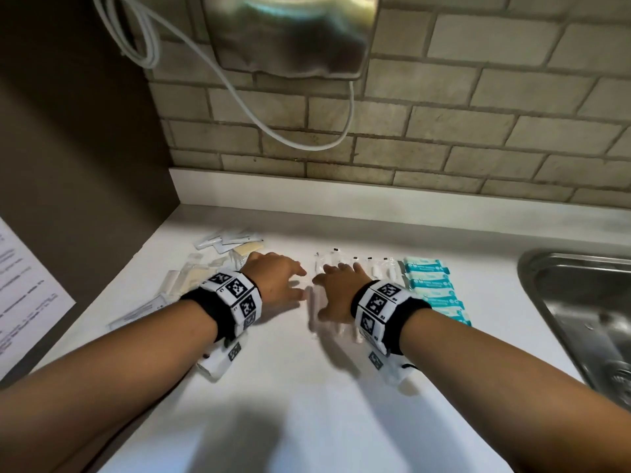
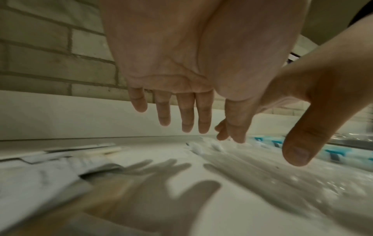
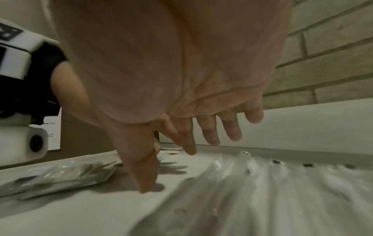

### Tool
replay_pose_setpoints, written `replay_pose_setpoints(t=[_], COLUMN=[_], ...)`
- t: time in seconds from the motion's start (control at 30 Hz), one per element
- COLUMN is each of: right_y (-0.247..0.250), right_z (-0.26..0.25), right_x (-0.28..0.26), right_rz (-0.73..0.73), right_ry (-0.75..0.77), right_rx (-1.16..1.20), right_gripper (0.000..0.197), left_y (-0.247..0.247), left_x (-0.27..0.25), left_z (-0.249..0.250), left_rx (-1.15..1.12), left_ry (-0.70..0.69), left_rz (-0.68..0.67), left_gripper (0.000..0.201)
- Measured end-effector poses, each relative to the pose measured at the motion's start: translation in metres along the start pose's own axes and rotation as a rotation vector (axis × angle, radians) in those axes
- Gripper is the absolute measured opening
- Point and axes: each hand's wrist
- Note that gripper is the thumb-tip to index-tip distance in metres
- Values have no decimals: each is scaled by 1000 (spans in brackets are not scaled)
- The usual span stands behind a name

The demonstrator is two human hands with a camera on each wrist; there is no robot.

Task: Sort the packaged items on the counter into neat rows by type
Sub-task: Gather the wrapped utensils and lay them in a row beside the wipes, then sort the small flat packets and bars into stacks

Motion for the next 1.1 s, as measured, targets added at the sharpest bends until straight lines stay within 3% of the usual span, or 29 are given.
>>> replay_pose_setpoints(t=[0.2, 0.43, 0.53, 0.6, 0.7, 0.87, 1.03, 1.1], right_y=[15, 29, 21, 35, 42, 40, 31, 27], right_z=[-35, -66, -64, -85, -91, -90, -87, -85], right_x=[28, 109, 164, 150, 134, 134, 147, 148], right_rz=[-51, -49, -50, -74, -69, -20, 49, 61], right_ry=[99, 59, 40, 15, 26, 40, -57, -122], right_rx=[97, -18, -83, -70, -105, -45, 106, 152], right_gripper=[48, 44, 37, 33, 54, 41, 29, 37], left_y=[30, 19, 7, 0, -12, -17, -12, -13], left_x=[-19, -61, -72, -72, -68, -55, -42, -36], left_z=[-71, -131, -134, -127, -111, -95, -99, -103], left_rx=[-140, -185, -238, -217, -144, -8, -64, -71], left_ry=[234, 400, 351, 276, 184, 160, 222, 236], left_rz=[-40, -135, -135, -115, -124, -218, -212, -204], left_gripper=[41, 58, 60, 61, 62, 75, 51, 47])
Point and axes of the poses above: each hand's wrist, its own x-axis towards the middle knuckle, its own y-axis out of the back of the hand, z = x × y, and after that the axes turned 7 degrees about y, right-handed
